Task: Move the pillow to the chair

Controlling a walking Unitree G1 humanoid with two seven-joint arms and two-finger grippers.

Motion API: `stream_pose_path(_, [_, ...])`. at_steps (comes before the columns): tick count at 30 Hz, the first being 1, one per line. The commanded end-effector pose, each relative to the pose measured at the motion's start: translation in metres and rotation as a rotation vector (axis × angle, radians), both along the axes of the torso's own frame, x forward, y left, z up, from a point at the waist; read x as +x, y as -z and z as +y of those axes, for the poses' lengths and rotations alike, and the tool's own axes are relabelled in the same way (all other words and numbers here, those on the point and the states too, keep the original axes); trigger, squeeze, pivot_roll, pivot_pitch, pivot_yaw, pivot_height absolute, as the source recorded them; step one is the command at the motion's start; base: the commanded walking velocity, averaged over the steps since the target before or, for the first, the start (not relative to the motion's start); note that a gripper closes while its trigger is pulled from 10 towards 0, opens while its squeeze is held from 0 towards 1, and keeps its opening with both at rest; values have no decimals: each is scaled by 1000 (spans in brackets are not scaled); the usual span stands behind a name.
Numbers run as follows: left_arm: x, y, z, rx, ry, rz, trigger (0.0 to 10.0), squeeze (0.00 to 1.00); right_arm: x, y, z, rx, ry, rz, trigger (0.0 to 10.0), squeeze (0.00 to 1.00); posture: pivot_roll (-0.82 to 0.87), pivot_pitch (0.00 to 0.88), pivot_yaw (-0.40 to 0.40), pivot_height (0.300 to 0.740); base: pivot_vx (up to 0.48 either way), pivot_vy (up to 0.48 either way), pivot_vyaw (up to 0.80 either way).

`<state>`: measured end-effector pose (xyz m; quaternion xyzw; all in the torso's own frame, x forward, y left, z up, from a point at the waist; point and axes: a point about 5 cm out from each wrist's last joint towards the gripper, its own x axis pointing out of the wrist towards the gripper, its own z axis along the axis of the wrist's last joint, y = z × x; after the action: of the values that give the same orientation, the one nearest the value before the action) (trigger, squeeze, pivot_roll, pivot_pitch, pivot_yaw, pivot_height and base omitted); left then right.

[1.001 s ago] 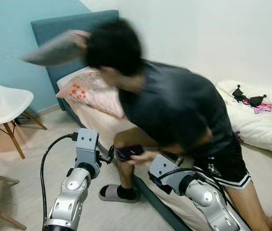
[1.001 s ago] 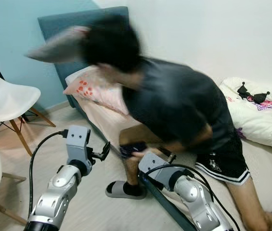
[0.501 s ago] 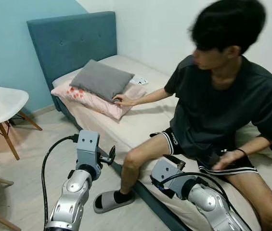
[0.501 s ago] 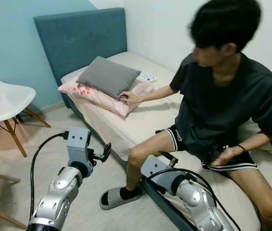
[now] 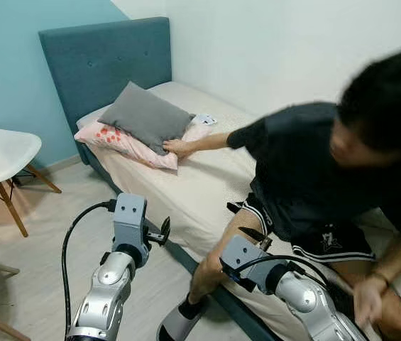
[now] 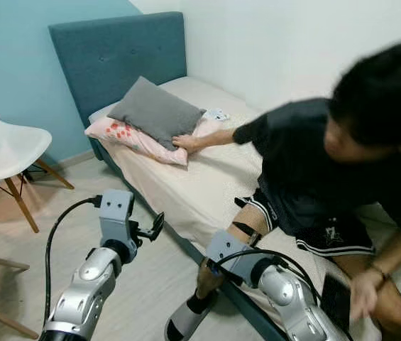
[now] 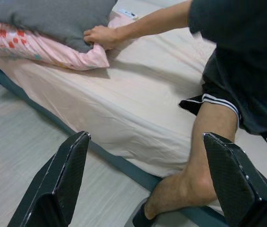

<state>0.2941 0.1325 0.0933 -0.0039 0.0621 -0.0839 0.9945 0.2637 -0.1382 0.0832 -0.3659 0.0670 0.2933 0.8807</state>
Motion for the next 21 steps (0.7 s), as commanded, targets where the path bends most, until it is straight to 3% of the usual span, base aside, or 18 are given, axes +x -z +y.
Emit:
stream_pose_path(1, [1, 1, 3, 3, -1, 6, 10000, 0, 1, 2, 2, -6, -2, 3, 10000, 0, -161, 0, 20, 740, 0, 0, 0])
stream_pose_path(21, [-1, -1, 3, -30, -12, 4, 10000, 0, -1, -3, 1, -22, -9, -14, 10000, 0, -125, 0, -10, 740, 0, 0, 0])
